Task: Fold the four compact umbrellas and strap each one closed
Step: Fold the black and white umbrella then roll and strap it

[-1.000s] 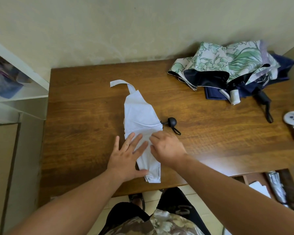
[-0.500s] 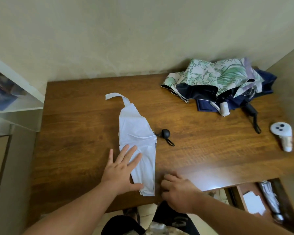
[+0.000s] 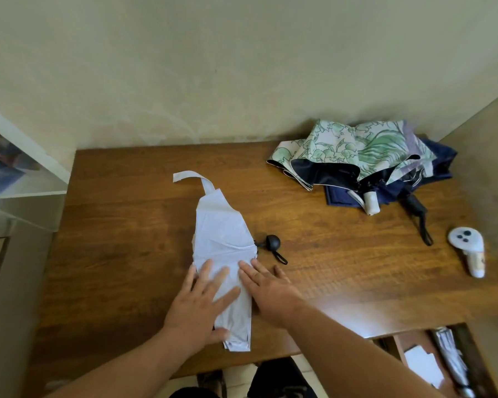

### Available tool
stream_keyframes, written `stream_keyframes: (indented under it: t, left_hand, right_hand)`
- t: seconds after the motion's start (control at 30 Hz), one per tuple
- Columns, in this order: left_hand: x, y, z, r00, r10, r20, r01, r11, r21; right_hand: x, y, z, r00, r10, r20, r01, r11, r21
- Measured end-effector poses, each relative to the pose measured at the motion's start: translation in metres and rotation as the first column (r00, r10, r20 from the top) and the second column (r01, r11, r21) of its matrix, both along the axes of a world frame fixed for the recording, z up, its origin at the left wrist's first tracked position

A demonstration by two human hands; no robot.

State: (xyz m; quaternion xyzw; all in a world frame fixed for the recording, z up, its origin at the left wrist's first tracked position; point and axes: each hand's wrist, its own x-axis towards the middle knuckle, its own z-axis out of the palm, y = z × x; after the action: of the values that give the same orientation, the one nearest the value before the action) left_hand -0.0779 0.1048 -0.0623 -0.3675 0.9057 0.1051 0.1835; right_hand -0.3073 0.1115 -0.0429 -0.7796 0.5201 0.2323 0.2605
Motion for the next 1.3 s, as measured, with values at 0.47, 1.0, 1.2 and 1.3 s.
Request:
stream_keyframes:
  t: [0.47, 1.0, 1.2, 1.3]
  left_hand:
    - [0.025, 0.033, -0.005, 0.878, -0.391, -0.275, 0.456, 0.859, 0.233]
    - [-0.041, -0.155, 0.095, -0.089, 0.985, -0.15, -0.589, 0.069, 0.805]
    - [-0.048, -0.171, 0.099, -0.12, 0.976, -0.181, -0.472, 0.105, 0.876]
    - [-0.047, -0.169, 0.1, -0.077, 0.986, -0.148, -0.419, 0.102, 0.902]
  right_hand:
    - [-0.006, -0.012, 0.006, 0.999, 0.026, 0.019, -0.026, 0.999, 0.03]
    - [0.0, 0.008, -0.011, 0.996, -0.07, 0.054, 0.069, 0.998, 0.016]
    - [0.005, 0.0, -0.007, 0.993, -0.111, 0.05, 0.11, 0.994, 0.03]
    - [0.006, -0.006, -0.005, 0.993, -0.109, 0.052, 0.107, 0.994, 0.029]
